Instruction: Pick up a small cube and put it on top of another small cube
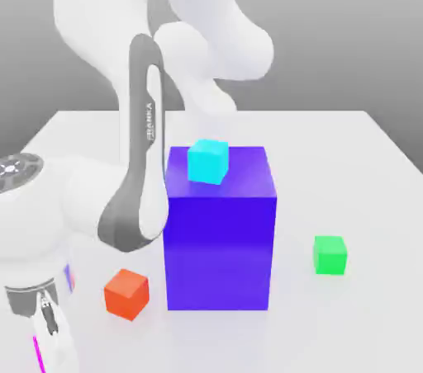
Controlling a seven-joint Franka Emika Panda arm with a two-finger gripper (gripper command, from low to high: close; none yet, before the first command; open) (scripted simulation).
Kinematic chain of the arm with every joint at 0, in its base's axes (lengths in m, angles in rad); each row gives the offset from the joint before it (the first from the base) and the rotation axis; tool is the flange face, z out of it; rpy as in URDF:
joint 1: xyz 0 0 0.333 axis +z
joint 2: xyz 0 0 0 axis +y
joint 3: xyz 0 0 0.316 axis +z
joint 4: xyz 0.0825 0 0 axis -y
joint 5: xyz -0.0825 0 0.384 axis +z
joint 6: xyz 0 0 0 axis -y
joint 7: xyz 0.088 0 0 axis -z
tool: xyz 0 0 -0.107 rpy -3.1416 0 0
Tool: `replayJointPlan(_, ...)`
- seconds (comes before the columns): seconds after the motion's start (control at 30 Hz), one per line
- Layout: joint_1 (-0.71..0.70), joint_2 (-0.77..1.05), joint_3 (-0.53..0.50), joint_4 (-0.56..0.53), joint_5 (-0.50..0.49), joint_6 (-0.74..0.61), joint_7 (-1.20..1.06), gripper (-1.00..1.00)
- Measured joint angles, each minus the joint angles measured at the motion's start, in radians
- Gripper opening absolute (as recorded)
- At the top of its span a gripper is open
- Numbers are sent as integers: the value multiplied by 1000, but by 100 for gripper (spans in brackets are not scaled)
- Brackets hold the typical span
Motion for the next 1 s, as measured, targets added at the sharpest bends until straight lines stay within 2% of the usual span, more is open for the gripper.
replayJointPlan(0.13, 17, -119, -3, -16, -20, -88, 3, -100)
replayJointPlan(0.43, 177, -355, 264, -177, 77, -92, -193, -100)
replayJointPlan(0.53, 323, -447, 353, -254, 132, -90, -280, -100)
replayJointPlan(0.6, 476, -532, 410, -330, 175, -92, -352, -100)
replayJointPlan(0.7, 571, -633, 468, -443, 196, -89, -409, -100)
replayJointPlan(0.83, 628, -709, 528, -581, 166, -85, -398, -100)
replayJointPlan(1.0, 575, -638, 556, -606, 75, -15, -324, -100)
